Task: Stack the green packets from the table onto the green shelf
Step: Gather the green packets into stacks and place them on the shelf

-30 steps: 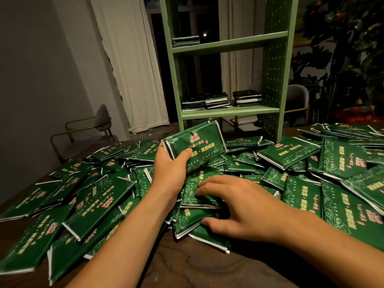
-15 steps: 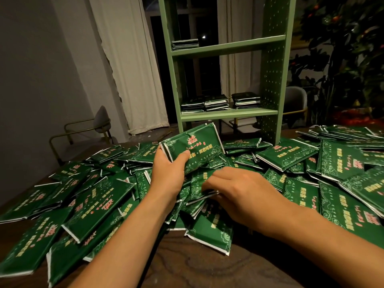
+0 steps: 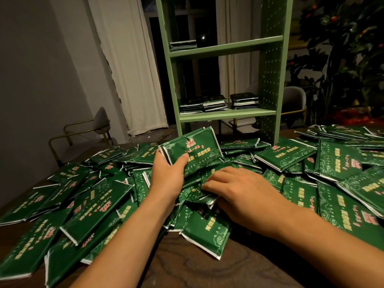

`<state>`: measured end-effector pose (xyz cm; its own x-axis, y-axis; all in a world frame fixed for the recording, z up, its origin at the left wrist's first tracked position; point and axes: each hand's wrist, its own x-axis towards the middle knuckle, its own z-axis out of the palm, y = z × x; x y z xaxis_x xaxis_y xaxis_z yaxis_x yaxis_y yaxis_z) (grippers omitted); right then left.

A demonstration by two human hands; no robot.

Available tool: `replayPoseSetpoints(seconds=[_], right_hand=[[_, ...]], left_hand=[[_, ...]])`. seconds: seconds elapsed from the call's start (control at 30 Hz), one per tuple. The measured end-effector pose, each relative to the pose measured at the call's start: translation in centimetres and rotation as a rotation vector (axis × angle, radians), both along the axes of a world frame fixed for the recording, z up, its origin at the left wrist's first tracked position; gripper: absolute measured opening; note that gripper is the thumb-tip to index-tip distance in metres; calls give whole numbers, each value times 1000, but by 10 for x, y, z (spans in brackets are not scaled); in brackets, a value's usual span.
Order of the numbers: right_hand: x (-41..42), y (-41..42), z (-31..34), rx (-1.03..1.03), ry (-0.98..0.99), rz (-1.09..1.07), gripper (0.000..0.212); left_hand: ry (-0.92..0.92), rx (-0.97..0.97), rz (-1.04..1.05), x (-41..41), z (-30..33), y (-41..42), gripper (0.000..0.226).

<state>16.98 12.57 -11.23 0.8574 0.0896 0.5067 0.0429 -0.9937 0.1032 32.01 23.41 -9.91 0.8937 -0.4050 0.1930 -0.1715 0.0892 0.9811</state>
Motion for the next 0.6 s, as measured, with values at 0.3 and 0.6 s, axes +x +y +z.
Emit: replayPoseSetpoints(seconds=[0.3,0.6], right_hand=[[-21,-36,29,1053,-570,-121,16],[-20,-34,40,1864,-228,-154,24]], left_hand=[[-70,54,29,0,-2,2,12],[-96,-65,-15,-9,4,2,6]])
